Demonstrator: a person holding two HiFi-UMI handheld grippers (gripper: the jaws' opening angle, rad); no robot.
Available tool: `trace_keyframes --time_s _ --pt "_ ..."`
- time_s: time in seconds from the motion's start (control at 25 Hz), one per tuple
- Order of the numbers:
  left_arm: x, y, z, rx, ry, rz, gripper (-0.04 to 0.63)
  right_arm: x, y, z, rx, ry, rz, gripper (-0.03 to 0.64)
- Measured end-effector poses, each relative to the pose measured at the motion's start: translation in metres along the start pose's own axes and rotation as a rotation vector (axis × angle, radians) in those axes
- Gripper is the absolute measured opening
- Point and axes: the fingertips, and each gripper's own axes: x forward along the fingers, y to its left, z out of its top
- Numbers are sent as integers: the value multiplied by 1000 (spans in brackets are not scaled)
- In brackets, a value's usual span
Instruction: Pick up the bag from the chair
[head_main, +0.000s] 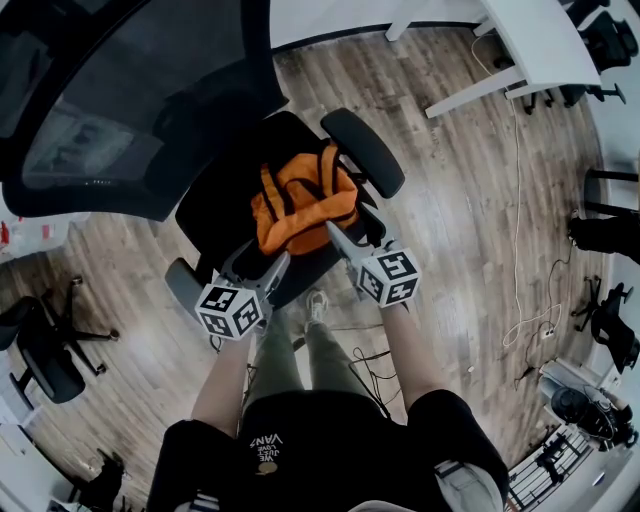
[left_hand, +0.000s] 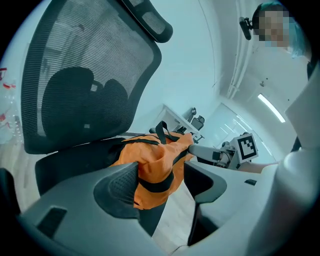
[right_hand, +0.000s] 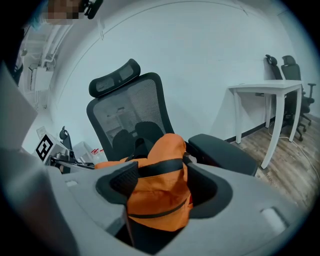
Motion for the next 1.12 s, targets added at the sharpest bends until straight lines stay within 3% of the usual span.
trace_keyframes --time_s 0.36,0.48,0.72,1.12 --pt "12 8 5 -39 -13 4 280 7 6 -3 -31 25 45 294" --pt "14 5 6 -38 -8 -12 270 7 8 -5 -39 28 49 243" --pt "13 2 8 -44 -18 -36 136 4 14 -10 -61 38 55 151" --pt "12 -6 9 -12 -8 -30 94 -1 22 -9 -84 34 42 106"
